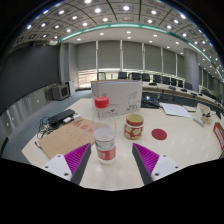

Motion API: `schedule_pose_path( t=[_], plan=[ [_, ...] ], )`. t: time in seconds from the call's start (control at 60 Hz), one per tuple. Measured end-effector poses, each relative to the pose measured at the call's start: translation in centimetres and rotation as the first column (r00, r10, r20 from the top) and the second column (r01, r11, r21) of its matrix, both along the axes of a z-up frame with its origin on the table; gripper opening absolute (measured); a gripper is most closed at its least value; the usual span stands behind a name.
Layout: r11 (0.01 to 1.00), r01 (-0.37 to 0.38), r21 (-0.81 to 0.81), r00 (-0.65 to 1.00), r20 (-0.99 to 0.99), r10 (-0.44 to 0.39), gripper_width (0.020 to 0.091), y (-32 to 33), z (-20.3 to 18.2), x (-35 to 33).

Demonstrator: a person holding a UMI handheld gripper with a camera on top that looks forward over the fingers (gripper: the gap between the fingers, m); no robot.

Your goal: Pour water

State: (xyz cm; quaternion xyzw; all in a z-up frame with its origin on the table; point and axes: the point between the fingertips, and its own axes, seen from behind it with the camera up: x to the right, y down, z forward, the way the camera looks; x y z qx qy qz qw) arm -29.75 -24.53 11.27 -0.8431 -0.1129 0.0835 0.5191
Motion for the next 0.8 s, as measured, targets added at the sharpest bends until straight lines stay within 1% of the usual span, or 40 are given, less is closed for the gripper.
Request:
schedule_pose_path(
  t=[0.083,0.133,0.233,0.283,0.317,0.35,0.367,0.433,0.5,0.583,0.717,0.8],
  plan=[
    [0.999,0.028,0.023,1.000,-0.010,-0.028,0.0851,2.7,-1.4,-1.8],
    [0.999,0.041,0.025,0.999,-0.019,-0.041,0.0821,3.9,-2.4,-2.7],
    [0.996,0.068,0.049,0.997,-0.026,-0.067,0.0664,6.1,-3.3,-3.5],
    [0.994,0.084,0.073,0.996,-0.015,-0.083,0.0605,7.3,-3.5,-3.4],
    [0.992,0.086,0.090,0.996,-0.010,-0.085,0.0579,7.4,-3.6,-3.9],
    [0.990,0.086,0.108,0.996,-0.014,-0.085,0.0534,7.6,-3.4,-4.2],
    [0.990,0.089,0.114,0.996,-0.015,-0.088,0.0532,7.7,-3.4,-4.2],
    [0.987,0.094,0.134,0.996,-0.014,-0.093,0.0485,8.1,-3.3,-4.3],
    [0.984,0.096,0.152,0.995,-0.008,-0.096,0.0418,8.2,-3.2,-4.5],
    [0.983,0.093,0.155,0.995,0.007,-0.096,0.0362,8.2,-3.1,-4.6],
    [0.988,0.098,0.118,0.995,-0.042,-0.094,0.0363,8.3,-2.1,-5.5],
    [0.991,0.094,0.099,0.980,-0.187,-0.075,0.0363,8.9,0.3,-7.2]
  ],
)
